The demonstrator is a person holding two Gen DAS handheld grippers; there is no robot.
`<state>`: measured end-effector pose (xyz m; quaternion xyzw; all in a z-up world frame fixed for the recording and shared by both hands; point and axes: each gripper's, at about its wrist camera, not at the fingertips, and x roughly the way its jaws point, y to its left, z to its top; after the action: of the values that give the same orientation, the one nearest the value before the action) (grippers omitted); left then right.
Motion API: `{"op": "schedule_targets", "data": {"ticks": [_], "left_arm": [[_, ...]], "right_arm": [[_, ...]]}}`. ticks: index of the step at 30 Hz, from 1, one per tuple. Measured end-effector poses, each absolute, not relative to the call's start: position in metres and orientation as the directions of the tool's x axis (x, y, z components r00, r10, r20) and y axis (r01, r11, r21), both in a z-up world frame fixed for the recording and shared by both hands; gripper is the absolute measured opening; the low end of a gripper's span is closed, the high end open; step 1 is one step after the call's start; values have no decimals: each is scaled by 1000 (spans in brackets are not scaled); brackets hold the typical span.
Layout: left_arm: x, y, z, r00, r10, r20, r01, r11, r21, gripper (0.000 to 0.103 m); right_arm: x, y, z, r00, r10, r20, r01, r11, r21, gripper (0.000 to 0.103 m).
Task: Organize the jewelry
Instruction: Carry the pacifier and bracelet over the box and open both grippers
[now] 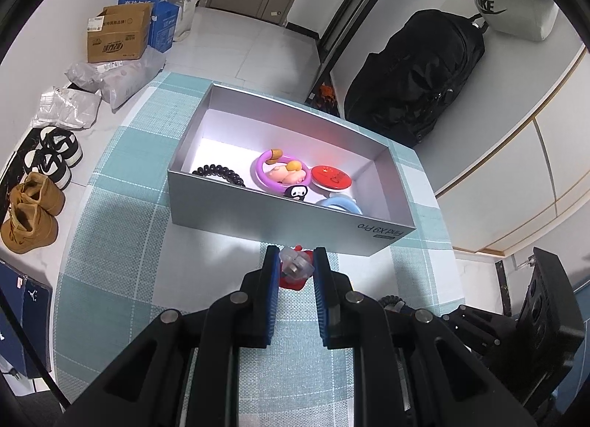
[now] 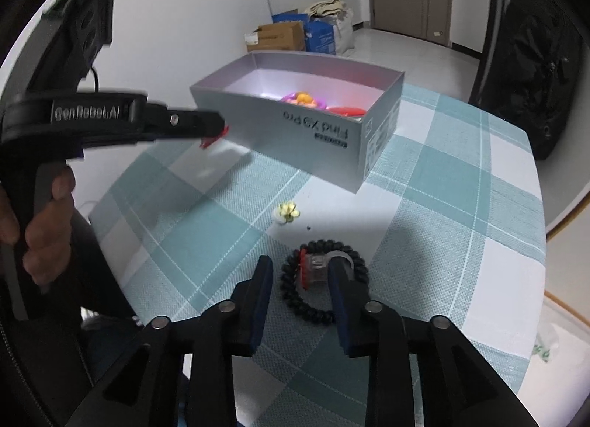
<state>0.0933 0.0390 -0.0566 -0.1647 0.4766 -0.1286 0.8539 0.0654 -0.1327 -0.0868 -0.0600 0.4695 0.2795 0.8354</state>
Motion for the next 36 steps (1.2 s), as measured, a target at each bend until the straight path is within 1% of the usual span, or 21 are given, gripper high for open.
{"op": "schedule_targets", "data": {"ticks": [2,4,11,20,23,28,36], "left_arm": [[93,39,-56,513,-376,-772,62,913,-403,13],[93,39,-56,514,-379,-769,64,911,-407,13],[92,37,-50,529,-396,-750,80,904,-421,13],[91,34,-29,577,-434,-692,149,889,-434,13],[97,34,-21,602,-433,-671,177,892,-416,13],[117,37,-18,608,-456,-650,187,878,-442,13],[143,45,-24,587,-465,-663,158,869,-469,13]], "right_arm": [[69,-138,-86,401,421,-814,-502,844,189,15],[72,-144,-84,396,449,-801,-485,843,233,14],[74,-151,-69,416,519,-746,-474,824,310,14],[86,-154,-35,466,621,-630,-481,776,409,14],[93,-149,-26,470,642,-606,-492,761,424,14],[112,-139,-12,477,664,-576,-516,742,428,14],[148,-122,-9,482,669,-565,-543,735,407,14]]}}
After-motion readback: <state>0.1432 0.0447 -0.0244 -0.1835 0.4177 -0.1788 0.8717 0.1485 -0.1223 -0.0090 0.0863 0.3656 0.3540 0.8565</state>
